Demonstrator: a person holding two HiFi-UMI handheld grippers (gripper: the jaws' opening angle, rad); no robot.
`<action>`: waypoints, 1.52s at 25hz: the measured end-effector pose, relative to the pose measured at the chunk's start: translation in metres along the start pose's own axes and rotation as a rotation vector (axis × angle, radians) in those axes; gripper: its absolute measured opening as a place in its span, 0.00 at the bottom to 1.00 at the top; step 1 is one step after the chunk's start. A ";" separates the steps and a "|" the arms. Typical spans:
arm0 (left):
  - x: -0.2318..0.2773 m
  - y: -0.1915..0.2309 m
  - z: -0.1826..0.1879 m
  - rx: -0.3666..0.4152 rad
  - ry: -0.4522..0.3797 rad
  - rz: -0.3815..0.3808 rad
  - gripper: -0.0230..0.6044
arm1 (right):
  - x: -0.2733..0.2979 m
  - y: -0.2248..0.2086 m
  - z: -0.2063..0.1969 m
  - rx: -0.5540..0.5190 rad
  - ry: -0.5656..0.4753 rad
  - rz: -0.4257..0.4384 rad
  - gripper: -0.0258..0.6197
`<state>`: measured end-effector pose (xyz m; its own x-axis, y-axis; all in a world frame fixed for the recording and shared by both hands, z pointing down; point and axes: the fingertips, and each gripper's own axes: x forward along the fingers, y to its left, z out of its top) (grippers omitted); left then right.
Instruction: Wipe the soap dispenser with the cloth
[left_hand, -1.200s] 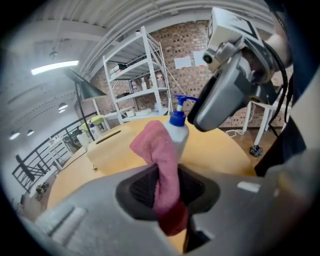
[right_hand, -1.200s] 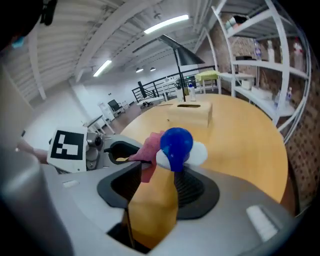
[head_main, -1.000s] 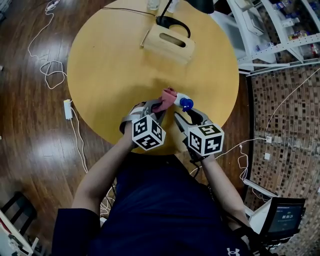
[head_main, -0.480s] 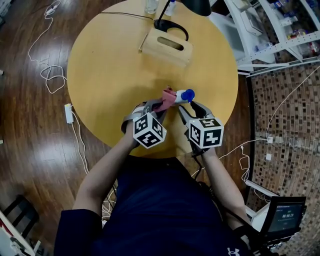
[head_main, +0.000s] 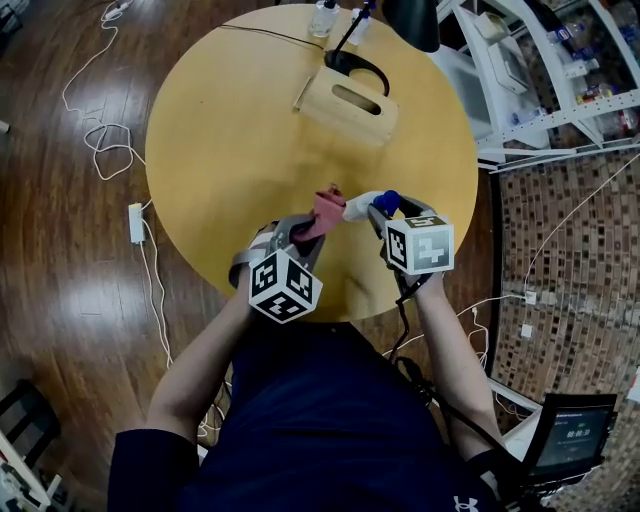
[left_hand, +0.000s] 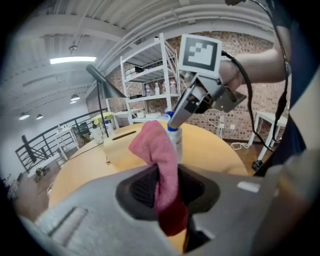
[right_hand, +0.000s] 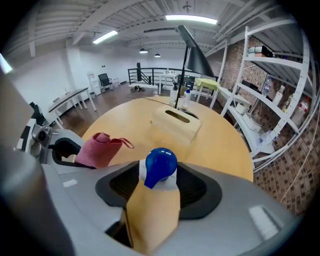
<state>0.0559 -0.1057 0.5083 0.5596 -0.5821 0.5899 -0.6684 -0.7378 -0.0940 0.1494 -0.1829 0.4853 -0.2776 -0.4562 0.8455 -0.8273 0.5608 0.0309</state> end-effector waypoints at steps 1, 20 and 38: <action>-0.003 0.003 0.001 0.000 -0.005 0.006 0.18 | 0.002 -0.003 0.002 -0.006 0.038 -0.010 0.40; -0.024 0.015 -0.007 -0.030 -0.024 0.009 0.18 | 0.018 0.003 -0.005 -0.387 0.277 0.083 0.26; -0.020 -0.076 -0.006 0.110 0.187 -0.392 0.18 | -0.049 0.123 -0.091 -0.765 -0.318 0.316 0.26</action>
<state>0.0930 -0.0363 0.5085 0.6553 -0.1874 0.7317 -0.3621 -0.9281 0.0865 0.1052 -0.0285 0.4958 -0.6548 -0.3085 0.6899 -0.1678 0.9494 0.2653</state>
